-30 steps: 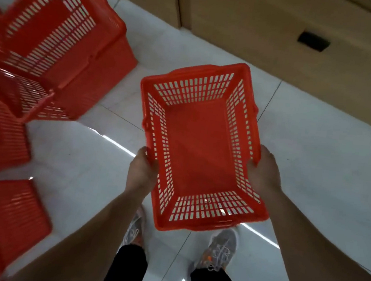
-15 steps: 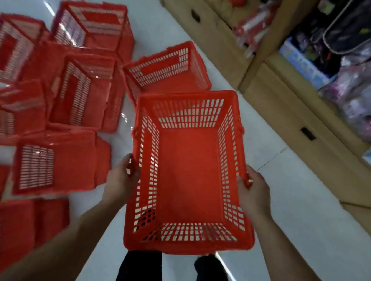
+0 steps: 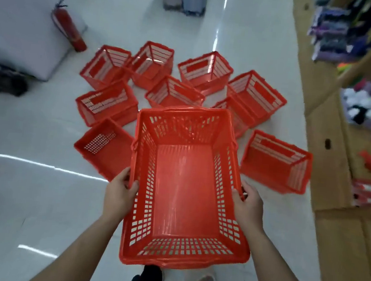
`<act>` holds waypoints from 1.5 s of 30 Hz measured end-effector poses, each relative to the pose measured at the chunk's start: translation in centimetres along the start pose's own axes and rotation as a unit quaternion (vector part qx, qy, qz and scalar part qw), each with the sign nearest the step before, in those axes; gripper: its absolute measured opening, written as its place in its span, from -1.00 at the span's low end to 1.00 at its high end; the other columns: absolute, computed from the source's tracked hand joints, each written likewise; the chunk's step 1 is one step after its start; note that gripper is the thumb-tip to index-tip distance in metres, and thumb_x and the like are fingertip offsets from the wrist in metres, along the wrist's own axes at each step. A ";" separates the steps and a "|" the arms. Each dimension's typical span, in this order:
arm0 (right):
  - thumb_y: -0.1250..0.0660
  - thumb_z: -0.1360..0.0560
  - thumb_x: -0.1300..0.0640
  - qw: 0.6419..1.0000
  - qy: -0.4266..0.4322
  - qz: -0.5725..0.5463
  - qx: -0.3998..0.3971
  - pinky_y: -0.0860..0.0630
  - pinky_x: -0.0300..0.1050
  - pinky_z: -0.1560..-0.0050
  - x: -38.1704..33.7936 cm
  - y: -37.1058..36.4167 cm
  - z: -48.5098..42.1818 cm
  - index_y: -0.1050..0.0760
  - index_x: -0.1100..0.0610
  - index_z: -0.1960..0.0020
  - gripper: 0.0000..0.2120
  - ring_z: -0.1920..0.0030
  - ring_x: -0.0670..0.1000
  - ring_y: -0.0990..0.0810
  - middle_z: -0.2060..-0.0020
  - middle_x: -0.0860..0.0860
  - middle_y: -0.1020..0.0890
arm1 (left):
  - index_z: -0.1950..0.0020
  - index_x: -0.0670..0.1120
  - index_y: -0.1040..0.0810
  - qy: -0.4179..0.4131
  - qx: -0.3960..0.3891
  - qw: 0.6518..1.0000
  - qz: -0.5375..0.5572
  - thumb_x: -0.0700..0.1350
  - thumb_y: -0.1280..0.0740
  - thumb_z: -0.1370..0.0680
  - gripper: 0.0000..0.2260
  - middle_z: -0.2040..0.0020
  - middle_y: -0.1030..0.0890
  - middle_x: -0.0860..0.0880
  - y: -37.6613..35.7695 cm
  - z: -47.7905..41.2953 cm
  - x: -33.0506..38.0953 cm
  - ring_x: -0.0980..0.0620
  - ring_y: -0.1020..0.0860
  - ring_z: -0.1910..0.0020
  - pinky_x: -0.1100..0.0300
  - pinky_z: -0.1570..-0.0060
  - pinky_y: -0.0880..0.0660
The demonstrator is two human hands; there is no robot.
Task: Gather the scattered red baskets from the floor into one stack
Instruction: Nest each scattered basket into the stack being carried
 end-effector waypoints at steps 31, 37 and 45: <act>-0.41 -0.51 0.17 0.895 0.191 0.160 -0.369 -0.45 -0.29 0.12 -17.7 -69.3 -34.5 -0.62 0.10 -0.22 -0.72 0.23 -0.21 -0.58 0.13 -0.12 -0.69 | -0.23 0.32 -0.41 0.309 0.140 0.939 0.062 0.18 -0.26 -0.57 -0.76 -0.02 -0.63 0.22 7.8 -37.9 -37.9 0.17 -0.65 0.13 0.02 0.09 -0.64; -0.37 -0.53 0.24 0.885 0.191 0.147 -0.399 -0.53 -0.06 -0.16 -11.2 -77.3 -36.5 -0.56 0.14 -0.33 -0.63 -0.06 0.02 -0.64 -0.10 0.02 -0.68 | -0.23 0.24 -0.40 0.347 0.132 0.928 0.022 0.13 -0.22 -0.56 -0.76 -0.03 -0.61 0.17 1.6 -40.7 -46.7 0.10 -0.63 0.07 0.00 0.07 -0.61; -0.42 -0.49 0.21 0.886 0.126 0.220 -0.389 -0.48 -0.11 -0.20 0.5 -79.9 -35.5 -0.51 0.15 -0.35 -0.57 -0.13 0.06 -0.60 -0.12 0.10 -0.65 | -0.23 0.32 -0.38 0.359 0.023 0.933 0.036 0.06 -0.32 -0.56 -0.71 -0.11 -0.60 0.13 -5.0 -39.8 -53.6 0.16 -0.65 0.19 0.03 0.13 -0.64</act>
Point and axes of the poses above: each hand's wrist, its own z-axis away from the middle knuckle, its own y-axis out of the back of the hand, x = y × z, the point moved 6 cm from there along -z, towards the middle knuckle
